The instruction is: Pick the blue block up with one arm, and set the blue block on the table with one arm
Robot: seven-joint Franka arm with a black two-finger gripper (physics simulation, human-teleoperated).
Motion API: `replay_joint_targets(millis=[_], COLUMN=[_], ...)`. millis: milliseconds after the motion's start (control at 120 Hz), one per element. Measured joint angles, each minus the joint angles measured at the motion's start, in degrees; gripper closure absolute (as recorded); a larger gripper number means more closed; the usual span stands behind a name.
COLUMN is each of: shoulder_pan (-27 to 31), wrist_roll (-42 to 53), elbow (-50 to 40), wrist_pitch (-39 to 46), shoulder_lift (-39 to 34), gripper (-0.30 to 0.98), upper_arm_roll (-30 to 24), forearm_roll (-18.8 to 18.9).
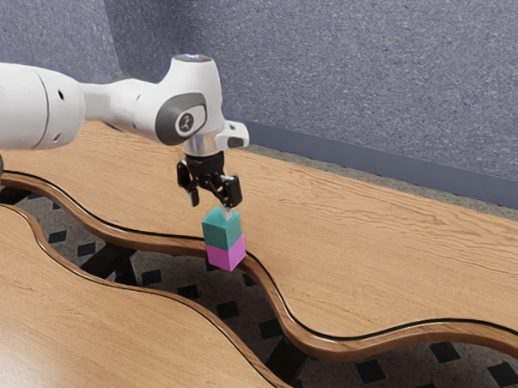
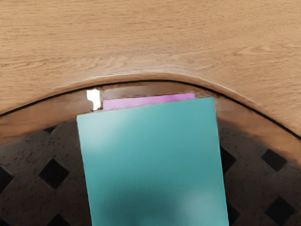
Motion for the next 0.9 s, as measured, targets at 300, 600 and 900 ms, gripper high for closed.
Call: replay_joint_targets(millis=[300,600,900], shoulder_pan=[-0.3,-0.6,-0.6], wrist_roll=[0.1,0.1,0.2], elbow=[2.5,5.7,7.1], wrist_pitch=[0.6,0.8,0.5], shoulder_lift=[3.6,8.2,8.7], gripper=[0.0,0.0,0.24], upper_arm_roll=[0.1,0.5,0.7], forearm_roll=[0.0,0.0,0.0])
